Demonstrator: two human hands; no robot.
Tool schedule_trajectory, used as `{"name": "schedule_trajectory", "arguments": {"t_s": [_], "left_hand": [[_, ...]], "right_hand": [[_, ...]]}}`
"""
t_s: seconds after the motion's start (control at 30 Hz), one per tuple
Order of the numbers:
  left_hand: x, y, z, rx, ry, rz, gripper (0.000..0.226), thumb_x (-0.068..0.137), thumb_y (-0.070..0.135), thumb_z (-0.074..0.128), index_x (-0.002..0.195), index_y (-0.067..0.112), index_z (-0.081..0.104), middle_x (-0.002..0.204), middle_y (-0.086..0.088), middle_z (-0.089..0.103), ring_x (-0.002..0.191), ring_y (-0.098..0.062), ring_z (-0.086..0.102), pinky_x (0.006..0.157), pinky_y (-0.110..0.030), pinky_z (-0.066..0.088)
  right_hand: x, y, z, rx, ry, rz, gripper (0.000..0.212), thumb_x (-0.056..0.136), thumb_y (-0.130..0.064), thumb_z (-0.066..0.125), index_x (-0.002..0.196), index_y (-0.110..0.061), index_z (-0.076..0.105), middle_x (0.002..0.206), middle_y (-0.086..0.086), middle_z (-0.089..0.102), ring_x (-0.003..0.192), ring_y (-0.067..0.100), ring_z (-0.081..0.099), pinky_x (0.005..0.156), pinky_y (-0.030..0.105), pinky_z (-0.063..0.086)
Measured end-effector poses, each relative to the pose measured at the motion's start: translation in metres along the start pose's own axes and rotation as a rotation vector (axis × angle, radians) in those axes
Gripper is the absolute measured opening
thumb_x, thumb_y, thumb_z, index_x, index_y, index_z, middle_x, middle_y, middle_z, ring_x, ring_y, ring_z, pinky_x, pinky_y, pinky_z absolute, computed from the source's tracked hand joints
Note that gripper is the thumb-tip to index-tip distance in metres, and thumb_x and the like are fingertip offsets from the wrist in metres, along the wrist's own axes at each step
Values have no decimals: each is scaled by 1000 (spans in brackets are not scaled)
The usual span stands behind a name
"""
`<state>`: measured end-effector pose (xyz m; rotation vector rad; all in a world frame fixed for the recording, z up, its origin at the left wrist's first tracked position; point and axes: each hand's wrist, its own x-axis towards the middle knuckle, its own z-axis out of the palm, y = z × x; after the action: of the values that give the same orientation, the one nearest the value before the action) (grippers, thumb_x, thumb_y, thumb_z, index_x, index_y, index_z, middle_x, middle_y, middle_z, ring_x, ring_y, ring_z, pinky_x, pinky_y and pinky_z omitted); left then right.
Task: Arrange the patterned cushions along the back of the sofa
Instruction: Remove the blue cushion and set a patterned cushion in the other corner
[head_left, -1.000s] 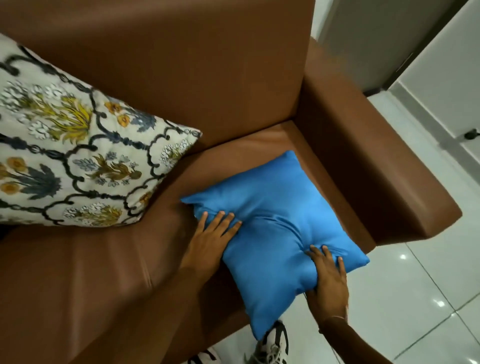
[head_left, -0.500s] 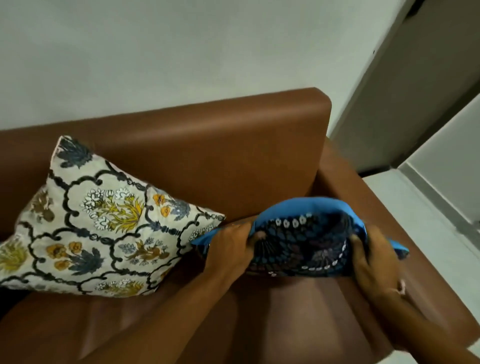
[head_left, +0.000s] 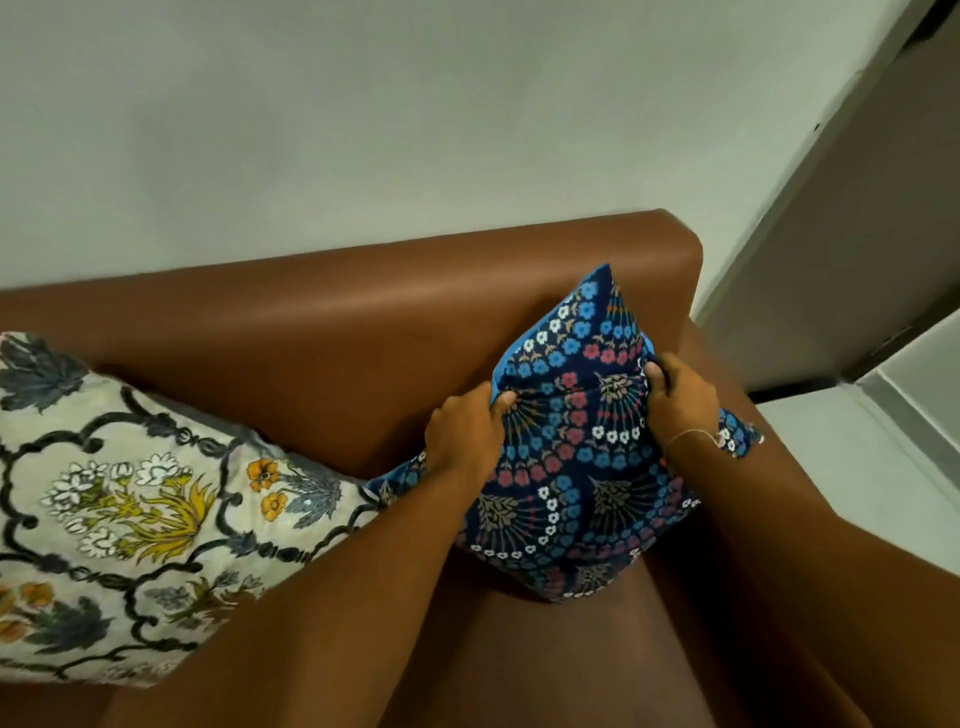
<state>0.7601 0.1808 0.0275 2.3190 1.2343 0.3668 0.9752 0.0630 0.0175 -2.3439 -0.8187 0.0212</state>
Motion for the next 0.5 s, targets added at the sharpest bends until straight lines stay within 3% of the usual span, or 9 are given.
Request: {"name": "schedule_trajectory", "arguments": {"t_s": [0.1, 0.2, 0.33, 0.43, 0.5], "left_hand": [[-1, -7, 10, 45, 79, 29, 40, 99, 53, 39, 81, 17, 42, 79, -15, 66, 72, -37, 62, 55, -39, 35], [-1, -7, 7, 51, 68, 12, 45, 96, 58, 40, 92, 15, 50, 87, -13, 68, 78, -37, 63, 58, -39, 36], [-5, -10, -15, 19, 19, 42, 51, 95, 61, 41, 118, 17, 48, 105, -9, 67, 93, -35, 64, 63, -39, 38], [-19, -20, -47, 20, 58, 129, 57, 97, 59, 38, 137, 19, 42, 130, -5, 60, 113, -28, 60, 82, -42, 49], [-28, -34, -77, 23, 126, 190, 56, 99, 52, 40, 142, 16, 41, 140, -6, 54, 126, -26, 52, 99, -42, 46]], "right_hand": [[1, 4, 13, -47, 42, -38, 37, 101, -36, 40, 101, -5, 59, 91, 27, 66, 78, 49, 59, 57, 40, 35], [1, 2, 9, -80, -15, -21, 38, 102, -36, 38, 107, -3, 57, 97, 27, 65, 83, 48, 58, 60, 43, 37], [-4, -16, -13, 13, 13, 98, 34, 101, -33, 43, 120, -9, 57, 114, 24, 65, 102, 46, 59, 80, 45, 45], [-16, -41, -30, 201, 205, 174, 38, 99, -35, 44, 128, -13, 54, 124, 18, 63, 112, 39, 57, 91, 41, 43], [-26, -70, -38, 302, 275, 118, 41, 99, -36, 42, 132, -14, 50, 131, 13, 59, 120, 33, 53, 98, 40, 40]]}}
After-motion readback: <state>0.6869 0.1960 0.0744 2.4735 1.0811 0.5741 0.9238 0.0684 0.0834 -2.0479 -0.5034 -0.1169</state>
